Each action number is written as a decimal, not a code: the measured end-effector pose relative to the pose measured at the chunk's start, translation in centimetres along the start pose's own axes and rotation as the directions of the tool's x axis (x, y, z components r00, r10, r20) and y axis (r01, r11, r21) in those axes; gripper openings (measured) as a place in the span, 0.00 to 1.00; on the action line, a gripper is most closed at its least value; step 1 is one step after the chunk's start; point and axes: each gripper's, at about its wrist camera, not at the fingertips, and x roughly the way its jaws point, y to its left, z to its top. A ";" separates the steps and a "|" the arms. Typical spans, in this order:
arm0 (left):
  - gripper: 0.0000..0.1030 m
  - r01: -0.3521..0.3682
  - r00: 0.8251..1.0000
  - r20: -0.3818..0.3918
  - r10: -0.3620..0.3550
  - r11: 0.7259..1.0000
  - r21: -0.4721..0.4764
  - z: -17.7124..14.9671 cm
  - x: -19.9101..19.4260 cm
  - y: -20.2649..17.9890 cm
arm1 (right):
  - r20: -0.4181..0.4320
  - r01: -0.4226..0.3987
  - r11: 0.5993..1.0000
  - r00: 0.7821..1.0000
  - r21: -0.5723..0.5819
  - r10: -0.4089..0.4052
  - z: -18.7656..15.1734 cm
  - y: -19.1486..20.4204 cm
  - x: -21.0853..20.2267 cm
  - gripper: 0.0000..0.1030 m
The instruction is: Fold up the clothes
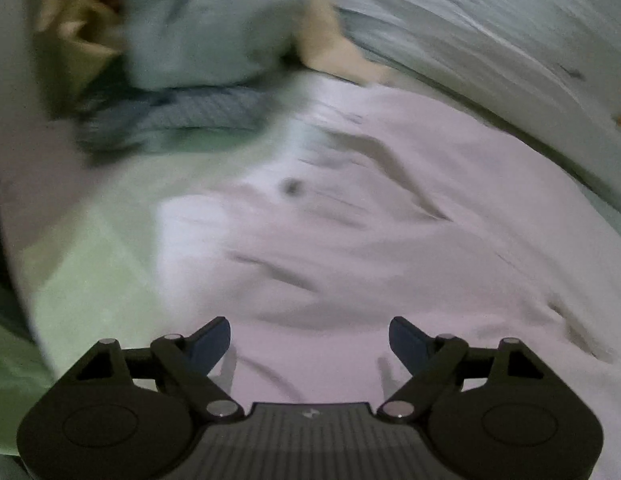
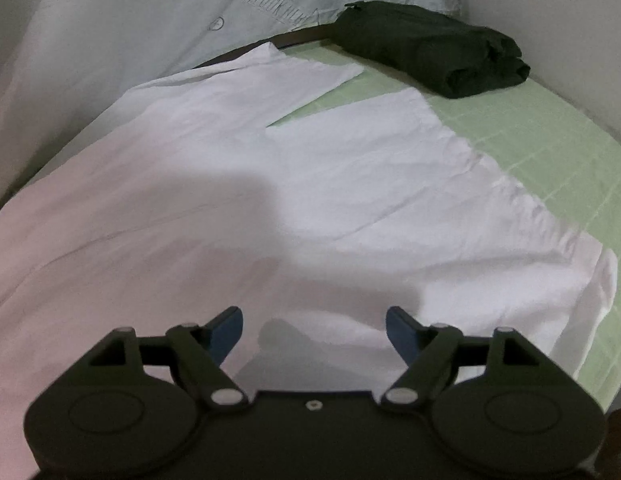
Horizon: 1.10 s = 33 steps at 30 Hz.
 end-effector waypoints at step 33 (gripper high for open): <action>0.56 0.093 0.996 0.012 -0.093 0.980 -0.173 0.3 3.0 6.6 | 0.003 0.099 0.904 0.994 0.416 -0.111 -2.6 -9.4 -3.0 0.82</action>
